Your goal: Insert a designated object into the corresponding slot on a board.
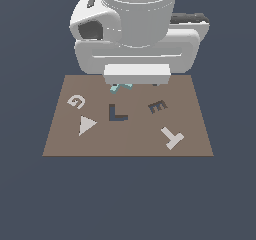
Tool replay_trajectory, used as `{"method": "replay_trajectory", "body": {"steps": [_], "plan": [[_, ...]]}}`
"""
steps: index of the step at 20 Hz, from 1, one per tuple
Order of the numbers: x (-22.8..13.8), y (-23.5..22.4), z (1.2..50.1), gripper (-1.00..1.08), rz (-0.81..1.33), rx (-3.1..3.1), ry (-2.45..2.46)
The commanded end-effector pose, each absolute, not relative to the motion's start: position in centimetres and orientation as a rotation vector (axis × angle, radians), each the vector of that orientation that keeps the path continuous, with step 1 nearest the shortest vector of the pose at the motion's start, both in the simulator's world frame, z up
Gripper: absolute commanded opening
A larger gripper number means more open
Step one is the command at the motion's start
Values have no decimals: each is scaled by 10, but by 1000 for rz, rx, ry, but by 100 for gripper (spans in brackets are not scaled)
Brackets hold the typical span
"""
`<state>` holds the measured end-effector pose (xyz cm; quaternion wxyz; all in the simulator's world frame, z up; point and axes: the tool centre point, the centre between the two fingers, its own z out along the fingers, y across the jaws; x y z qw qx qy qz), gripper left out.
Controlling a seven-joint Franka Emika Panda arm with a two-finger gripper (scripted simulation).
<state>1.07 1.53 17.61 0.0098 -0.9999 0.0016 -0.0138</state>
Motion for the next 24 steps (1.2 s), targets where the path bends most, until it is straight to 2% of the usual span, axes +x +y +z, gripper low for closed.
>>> {"method": "replay_trajectory", "body": {"steps": [1, 11, 24], "plan": [[11, 15, 176, 100, -43, -3122, 5], [-5, 5, 153, 100, -36, -3123, 133], [-64, -20, 74, 100, -9, -3085, 582]]}}
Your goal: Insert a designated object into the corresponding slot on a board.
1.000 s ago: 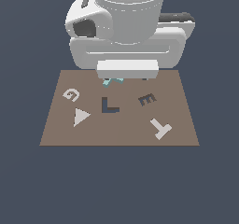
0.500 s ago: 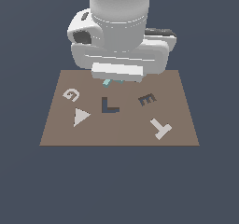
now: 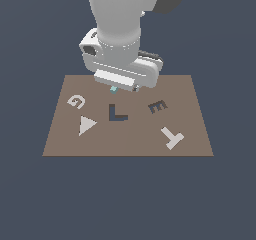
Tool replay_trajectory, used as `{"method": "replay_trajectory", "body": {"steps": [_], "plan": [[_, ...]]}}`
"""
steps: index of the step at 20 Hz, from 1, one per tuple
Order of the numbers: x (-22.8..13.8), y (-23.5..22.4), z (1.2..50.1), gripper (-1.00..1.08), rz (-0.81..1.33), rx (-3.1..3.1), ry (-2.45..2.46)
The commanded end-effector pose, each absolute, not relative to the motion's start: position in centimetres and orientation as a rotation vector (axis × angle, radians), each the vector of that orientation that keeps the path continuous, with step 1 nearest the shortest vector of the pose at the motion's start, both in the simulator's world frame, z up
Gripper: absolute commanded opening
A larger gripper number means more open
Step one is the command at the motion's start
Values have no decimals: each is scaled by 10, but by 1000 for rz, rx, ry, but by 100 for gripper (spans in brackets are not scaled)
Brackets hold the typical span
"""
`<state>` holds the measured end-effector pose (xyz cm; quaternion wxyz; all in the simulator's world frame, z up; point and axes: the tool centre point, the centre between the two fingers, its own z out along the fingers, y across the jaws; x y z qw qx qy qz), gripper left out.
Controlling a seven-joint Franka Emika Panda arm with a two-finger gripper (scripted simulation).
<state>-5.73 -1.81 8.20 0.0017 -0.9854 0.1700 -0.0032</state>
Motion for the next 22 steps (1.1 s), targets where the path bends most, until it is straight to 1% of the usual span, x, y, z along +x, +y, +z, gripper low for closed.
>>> {"method": "replay_trajectory", "body": {"steps": [1, 9, 18, 22], "plan": [[-67, -21, 69, 100, -7, -3081, 607], [-83, -23, 48, 100, 0, -3059, 722], [-82, -22, 49, 100, 1, -3061, 711], [-81, -22, 41, 100, 0, -3061, 710]]}}
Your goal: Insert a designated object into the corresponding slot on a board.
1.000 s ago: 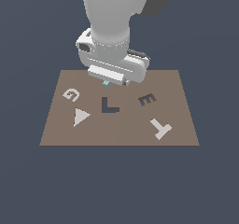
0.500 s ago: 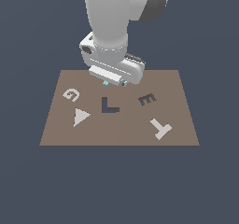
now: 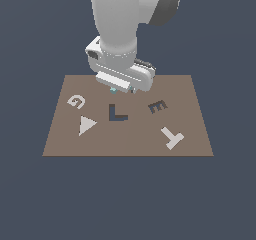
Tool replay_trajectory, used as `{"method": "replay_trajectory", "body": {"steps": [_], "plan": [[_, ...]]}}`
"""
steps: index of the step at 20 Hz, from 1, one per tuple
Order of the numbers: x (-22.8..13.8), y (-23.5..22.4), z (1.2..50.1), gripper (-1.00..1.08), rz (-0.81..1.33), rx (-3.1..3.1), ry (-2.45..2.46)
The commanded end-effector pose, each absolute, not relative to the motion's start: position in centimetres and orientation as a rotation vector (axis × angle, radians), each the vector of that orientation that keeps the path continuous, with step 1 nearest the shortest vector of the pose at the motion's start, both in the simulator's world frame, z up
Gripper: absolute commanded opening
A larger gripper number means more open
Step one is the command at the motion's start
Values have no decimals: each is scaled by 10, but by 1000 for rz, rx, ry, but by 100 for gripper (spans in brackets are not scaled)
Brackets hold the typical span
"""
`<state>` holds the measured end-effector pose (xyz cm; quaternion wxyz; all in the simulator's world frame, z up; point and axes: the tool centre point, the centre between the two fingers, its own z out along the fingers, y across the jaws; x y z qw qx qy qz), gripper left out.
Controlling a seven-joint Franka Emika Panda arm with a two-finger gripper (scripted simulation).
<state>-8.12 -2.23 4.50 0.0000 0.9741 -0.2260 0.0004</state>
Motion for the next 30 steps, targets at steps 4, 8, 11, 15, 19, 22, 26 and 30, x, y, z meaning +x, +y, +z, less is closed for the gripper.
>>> {"method": "replay_trajectory", "body": {"steps": [4, 8, 11, 15, 19, 22, 26, 30], "plan": [[-81, -22, 31, 100, 0, 3061, -708], [-81, -22, 30, -100, 0, 3061, -708], [-81, -22, 30, -100, 0, 3061, -708], [-81, -22, 30, -100, 0, 3061, -708], [-81, -23, 32, -100, 2, 3060, -709], [-81, -22, 35, -100, 0, 3061, -707], [-81, -23, 34, -100, 0, 3063, -698], [-80, -24, 34, -100, 0, 3072, -655]]}}
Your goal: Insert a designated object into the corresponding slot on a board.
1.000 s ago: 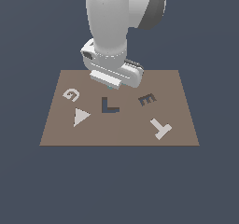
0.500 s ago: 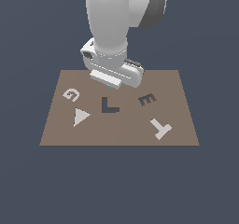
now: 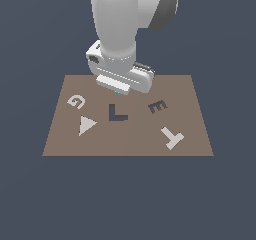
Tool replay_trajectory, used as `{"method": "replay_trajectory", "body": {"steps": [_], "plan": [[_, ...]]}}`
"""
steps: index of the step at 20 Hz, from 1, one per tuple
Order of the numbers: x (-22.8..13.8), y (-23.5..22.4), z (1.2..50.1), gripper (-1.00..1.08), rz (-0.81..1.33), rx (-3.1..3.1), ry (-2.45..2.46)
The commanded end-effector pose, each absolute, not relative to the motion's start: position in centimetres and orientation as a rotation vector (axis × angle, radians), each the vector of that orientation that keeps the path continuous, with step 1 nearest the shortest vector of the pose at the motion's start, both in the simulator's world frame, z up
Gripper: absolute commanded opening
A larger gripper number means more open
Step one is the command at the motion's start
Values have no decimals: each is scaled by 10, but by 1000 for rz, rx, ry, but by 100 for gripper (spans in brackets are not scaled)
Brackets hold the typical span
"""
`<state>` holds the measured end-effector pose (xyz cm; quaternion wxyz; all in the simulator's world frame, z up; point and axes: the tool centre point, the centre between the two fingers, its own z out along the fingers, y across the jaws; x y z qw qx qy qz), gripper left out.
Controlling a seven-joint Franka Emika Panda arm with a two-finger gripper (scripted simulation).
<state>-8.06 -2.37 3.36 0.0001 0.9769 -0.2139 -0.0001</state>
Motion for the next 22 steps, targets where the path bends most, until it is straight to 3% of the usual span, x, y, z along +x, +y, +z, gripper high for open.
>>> {"method": "replay_trajectory", "body": {"steps": [1, 22], "plan": [[-80, -25, 34, -100, 0, 3076, -639], [-56, -52, 36, -100, 1, 3133, 224]]}}
